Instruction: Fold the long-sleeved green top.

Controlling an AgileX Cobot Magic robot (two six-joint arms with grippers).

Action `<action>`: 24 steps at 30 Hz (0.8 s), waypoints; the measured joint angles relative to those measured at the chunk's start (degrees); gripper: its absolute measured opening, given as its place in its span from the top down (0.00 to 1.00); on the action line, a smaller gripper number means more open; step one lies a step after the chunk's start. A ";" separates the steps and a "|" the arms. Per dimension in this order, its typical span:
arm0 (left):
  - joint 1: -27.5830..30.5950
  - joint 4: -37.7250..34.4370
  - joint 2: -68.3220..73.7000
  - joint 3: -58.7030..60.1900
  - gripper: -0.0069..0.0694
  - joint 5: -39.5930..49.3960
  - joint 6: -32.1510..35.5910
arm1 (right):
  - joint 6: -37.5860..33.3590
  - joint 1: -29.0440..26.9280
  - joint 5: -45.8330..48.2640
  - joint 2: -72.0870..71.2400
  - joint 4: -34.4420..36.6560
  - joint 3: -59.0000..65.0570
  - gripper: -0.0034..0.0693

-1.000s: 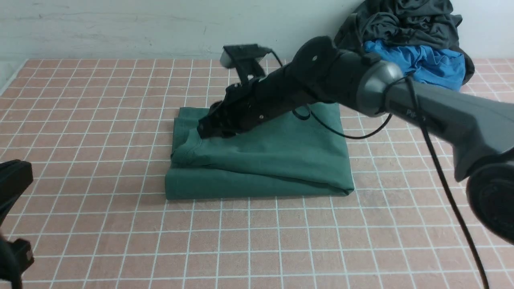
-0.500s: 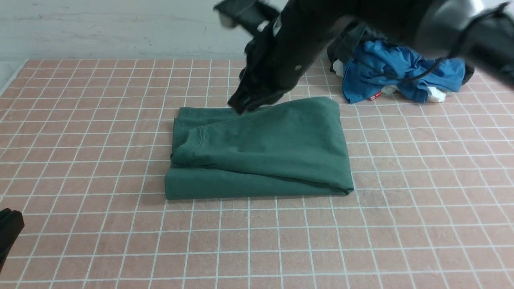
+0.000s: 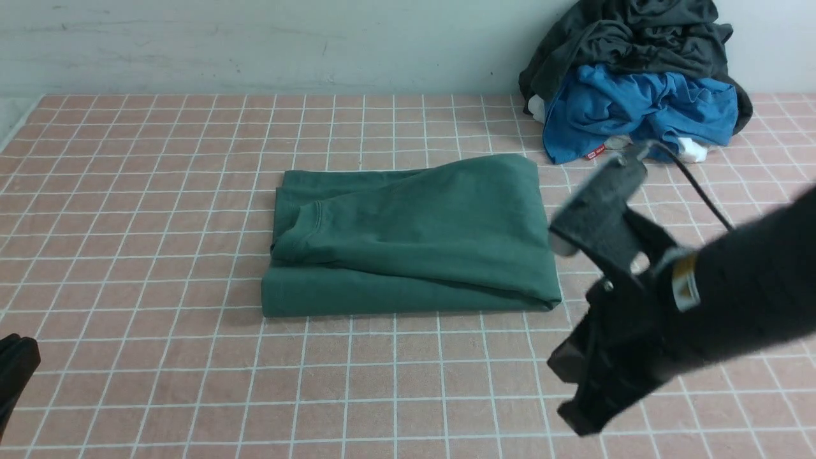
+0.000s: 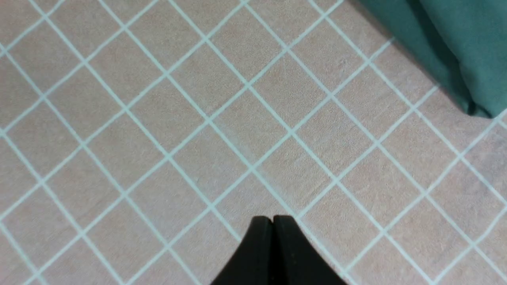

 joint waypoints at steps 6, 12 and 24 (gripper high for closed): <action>0.00 -0.05 0.00 0.00 0.91 0.31 0.00 | 4.62 -0.76 -26.60 -7.47 1.97 18.66 0.97; 0.00 -0.10 0.00 0.00 0.91 0.52 0.00 | 5.25 -2.27 -24.72 -8.20 -1.45 24.16 0.97; 0.00 -0.42 0.00 0.00 0.91 1.30 0.05 | 5.37 -6.10 -4.55 -28.08 -12.43 24.36 0.97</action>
